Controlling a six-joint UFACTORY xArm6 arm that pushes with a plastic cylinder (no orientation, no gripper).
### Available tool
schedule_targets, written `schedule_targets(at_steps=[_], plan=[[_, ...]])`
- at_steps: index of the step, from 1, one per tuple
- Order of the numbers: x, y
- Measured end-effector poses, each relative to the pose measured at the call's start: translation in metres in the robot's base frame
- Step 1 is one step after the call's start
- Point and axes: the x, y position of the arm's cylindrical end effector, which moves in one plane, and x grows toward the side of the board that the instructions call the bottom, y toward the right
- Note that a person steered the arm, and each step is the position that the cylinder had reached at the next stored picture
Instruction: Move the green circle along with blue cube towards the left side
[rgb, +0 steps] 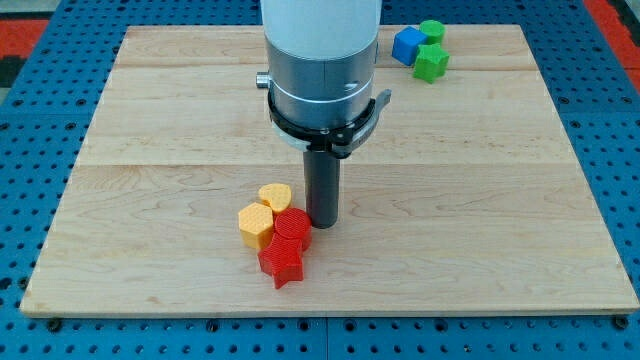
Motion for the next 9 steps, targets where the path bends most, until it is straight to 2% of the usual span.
schedule_targets(at_steps=[1,2,3,4,6,7,8,9], plan=[[-0.002,0.03],[-0.03,0.12],[-0.076,0.193],[-0.076,0.284],[-0.081,0.298],[-0.13,0.322],[-0.204,0.328],[-0.292,0.291]])
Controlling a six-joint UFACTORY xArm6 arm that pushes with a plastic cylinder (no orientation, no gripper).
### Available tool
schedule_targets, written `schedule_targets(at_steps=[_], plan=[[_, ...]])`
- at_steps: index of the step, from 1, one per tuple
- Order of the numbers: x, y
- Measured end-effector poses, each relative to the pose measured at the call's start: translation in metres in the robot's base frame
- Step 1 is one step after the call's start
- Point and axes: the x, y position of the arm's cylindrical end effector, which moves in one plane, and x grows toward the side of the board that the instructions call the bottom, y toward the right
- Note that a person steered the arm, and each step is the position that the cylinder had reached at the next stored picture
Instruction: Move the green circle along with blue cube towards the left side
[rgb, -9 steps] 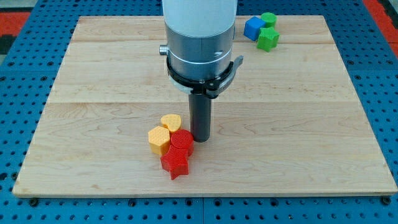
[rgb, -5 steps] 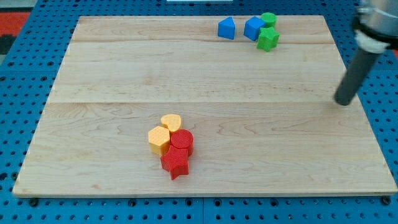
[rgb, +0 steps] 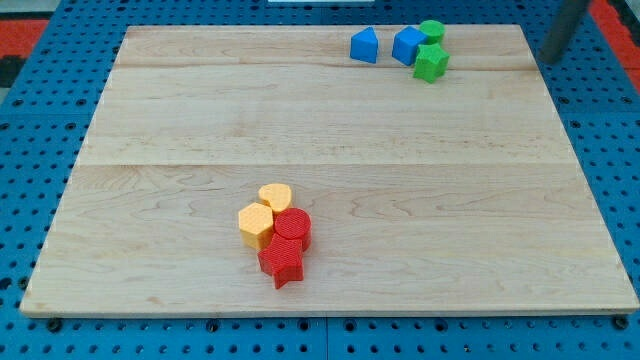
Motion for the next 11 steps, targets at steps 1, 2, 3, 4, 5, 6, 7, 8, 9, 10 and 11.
schedule_targets(at_steps=[1,2,3,4,5,6,7,8,9,10,11], plan=[[-0.034,-0.054],[-0.037,-0.064],[-0.036,-0.074],[-0.036,-0.075],[-0.036,-0.076],[-0.024,-0.094],[-0.011,-0.127],[-0.011,-0.169],[0.03,-0.214],[0.038,-0.282],[0.025,-0.243]])
